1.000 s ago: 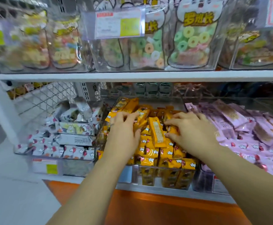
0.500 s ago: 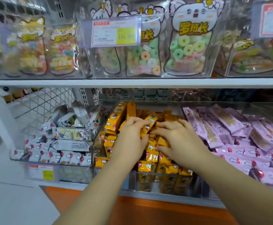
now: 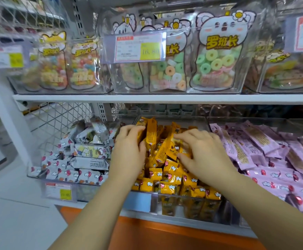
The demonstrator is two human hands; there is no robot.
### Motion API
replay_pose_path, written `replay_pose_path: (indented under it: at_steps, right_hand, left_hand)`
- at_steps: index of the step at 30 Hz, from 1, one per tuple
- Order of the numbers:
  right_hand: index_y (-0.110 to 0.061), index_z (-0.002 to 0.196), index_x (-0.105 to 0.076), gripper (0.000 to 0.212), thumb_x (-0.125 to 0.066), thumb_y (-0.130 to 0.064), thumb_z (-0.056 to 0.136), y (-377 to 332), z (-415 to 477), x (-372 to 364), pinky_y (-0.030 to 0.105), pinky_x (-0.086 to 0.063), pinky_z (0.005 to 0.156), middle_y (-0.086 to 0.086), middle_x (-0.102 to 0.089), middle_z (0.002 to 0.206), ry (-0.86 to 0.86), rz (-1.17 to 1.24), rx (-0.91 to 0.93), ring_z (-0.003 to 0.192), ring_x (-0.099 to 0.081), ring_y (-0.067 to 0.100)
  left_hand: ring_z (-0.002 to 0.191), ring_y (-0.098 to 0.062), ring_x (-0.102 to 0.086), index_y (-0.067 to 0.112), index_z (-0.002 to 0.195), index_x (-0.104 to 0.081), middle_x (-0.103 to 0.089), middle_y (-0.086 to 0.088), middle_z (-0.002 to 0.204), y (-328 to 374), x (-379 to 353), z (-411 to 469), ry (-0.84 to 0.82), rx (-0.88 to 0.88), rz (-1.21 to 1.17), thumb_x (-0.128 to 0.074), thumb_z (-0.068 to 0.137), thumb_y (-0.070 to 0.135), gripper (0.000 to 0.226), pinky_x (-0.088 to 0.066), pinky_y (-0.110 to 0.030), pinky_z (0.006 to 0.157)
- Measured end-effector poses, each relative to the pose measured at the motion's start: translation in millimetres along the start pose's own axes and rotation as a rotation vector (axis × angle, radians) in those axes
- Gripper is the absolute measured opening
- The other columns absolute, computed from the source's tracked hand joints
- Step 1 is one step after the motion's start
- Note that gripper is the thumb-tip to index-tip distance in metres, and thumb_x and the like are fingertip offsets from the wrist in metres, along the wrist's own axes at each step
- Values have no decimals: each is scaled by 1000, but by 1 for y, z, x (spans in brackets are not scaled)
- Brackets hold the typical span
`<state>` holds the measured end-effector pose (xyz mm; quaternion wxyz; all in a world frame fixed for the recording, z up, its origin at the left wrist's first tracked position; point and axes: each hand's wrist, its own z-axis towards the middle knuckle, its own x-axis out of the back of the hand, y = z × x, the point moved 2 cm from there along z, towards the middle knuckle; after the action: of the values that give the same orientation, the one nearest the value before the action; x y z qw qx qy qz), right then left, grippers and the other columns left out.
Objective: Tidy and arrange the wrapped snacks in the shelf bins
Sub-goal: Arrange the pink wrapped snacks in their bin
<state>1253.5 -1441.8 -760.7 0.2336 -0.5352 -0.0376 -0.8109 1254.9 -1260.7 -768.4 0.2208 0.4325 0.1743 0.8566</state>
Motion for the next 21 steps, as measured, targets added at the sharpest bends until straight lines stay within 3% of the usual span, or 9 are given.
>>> replay_pose_path:
  at_steps: [2, 4, 10, 17, 21]
  right_hand:
    - [-40, 138, -38, 48, -53, -36, 92, -10, 4, -4, 34, -17, 111, -13, -38, 141, -38, 20, 60, 131, -31, 12]
    - [-41, 140, -33, 52, -53, -35, 93, -19, 7, -13, 35, -14, 114, -12, -31, 147, -96, 6, 82, 136, -24, 14]
    - [-42, 138, -36, 55, -53, -54, 87, -24, 14, -28, 46, -5, 115, -10, -33, 147, -123, -123, 36, 138, -21, 17]
    - [-34, 120, -58, 32, -51, -46, 91, -26, 20, -30, 37, -23, 107, -11, -52, 129, 34, -71, -58, 124, -39, 16]
    - [-30, 107, -65, 18, -58, -30, 90, -24, 21, -29, 35, -30, 100, -10, -55, 124, 88, -33, -98, 118, -42, 17]
  left_hand:
    - [126, -21, -41, 22, 138, -43, -38, -2, 139, -1, -7, 6, -118, 53, 79, -57, 91, 13, 50, -39, -31, 99]
    - [126, -28, -40, 22, 139, -40, -37, -8, 137, 1, -15, 12, -180, 62, 169, -55, 92, 15, 51, -41, -39, 98]
    - [120, -35, -44, 23, 137, -41, -50, -13, 130, -3, -23, 30, -303, 80, 459, -57, 90, 34, 51, -41, -42, 95]
    - [113, -33, -51, 31, 142, -32, -39, -10, 133, -13, -34, 26, -332, 19, 380, -53, 92, 14, 58, -49, -43, 82]
    - [122, -34, -44, 31, 142, -33, -33, -10, 140, -13, -36, 25, -384, 24, 373, -63, 88, 34, 63, -46, -43, 92]
